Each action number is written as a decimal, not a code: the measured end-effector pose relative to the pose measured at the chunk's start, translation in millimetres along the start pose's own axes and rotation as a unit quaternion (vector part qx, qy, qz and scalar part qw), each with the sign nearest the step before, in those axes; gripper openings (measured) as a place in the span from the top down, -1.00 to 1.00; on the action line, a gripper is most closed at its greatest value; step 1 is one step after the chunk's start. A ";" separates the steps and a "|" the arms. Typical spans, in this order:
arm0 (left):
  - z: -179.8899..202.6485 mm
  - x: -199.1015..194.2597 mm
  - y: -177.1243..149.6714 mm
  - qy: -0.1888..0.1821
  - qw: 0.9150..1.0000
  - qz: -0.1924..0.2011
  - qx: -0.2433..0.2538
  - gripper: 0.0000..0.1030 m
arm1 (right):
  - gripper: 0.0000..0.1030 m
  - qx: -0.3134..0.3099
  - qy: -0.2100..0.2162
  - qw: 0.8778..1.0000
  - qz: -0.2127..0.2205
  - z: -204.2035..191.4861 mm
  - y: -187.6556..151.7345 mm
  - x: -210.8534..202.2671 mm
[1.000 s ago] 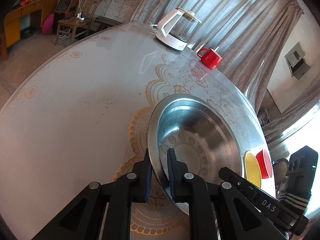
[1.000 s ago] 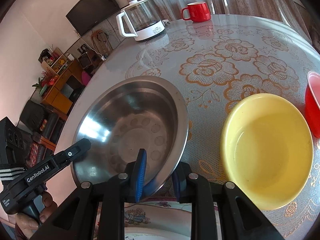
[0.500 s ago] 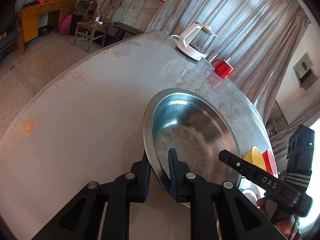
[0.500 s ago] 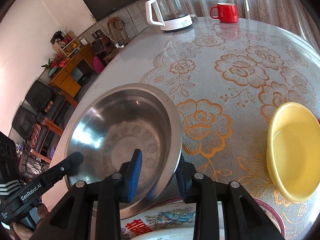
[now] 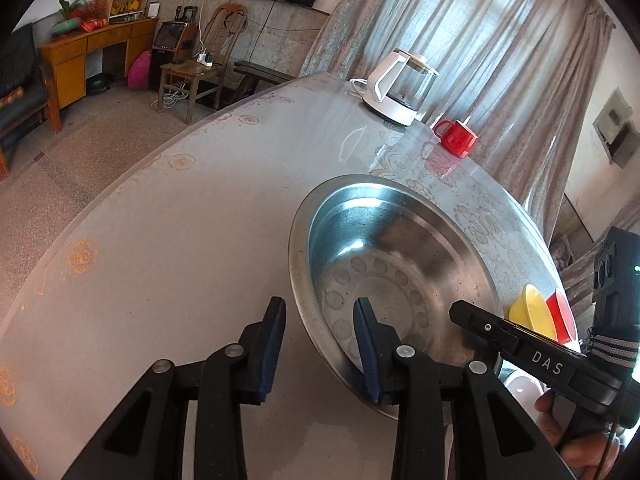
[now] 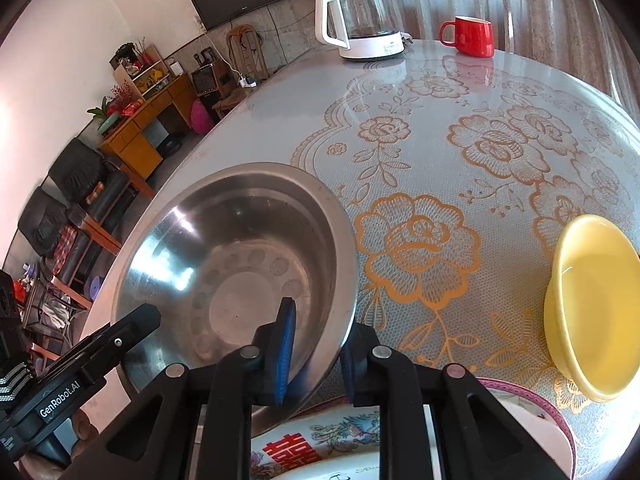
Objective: Organize plates and bowls
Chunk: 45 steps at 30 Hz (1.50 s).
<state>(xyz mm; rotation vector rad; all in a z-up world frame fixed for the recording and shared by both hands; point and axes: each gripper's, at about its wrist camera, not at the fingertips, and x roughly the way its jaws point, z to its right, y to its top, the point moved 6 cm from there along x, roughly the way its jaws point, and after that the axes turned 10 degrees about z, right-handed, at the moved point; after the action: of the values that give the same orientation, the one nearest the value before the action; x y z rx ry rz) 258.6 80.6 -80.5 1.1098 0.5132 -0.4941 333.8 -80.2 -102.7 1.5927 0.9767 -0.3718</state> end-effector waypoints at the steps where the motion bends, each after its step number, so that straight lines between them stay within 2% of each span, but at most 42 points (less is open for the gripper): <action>1: 3.6 0.1 -0.3 -0.005 1.000 0.002 0.005 0.54 | 0.61 0.000 0.001 1.000 -0.001 0.2 -0.1 0.3; 4: 6.6 -1.0 -0.8 0.000 1.000 0.006 0.013 0.57 | 0.61 -0.006 -0.001 1.000 -0.001 -1.7 -0.4 0.9; 14: -1.7 -13.0 -4.8 0.006 1.000 0.005 -0.005 0.57 | 0.63 -0.020 -0.004 1.000 0.011 -9.9 -3.3 -2.2; 23: -10.1 -37.5 -11.4 0.012 1.000 0.017 -0.013 0.56 | 0.65 -0.016 0.020 1.000 0.012 -21.4 -6.6 -8.5; 35: -26.9 -57.8 -25.6 0.014 0.999 0.012 -0.039 0.56 | 0.65 -0.020 0.037 0.999 0.011 -40.1 -21.7 -16.8; 45: -27.2 -84.8 -28.7 0.011 0.999 0.029 -0.037 0.56 | 0.65 -0.025 0.053 0.998 0.029 -55.3 -28.2 -35.7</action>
<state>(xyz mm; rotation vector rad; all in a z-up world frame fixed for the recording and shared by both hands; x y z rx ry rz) 171.1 105.3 -58.3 1.0563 0.5125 -0.4093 276.3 -43.6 -80.9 1.6051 1.0108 -0.2237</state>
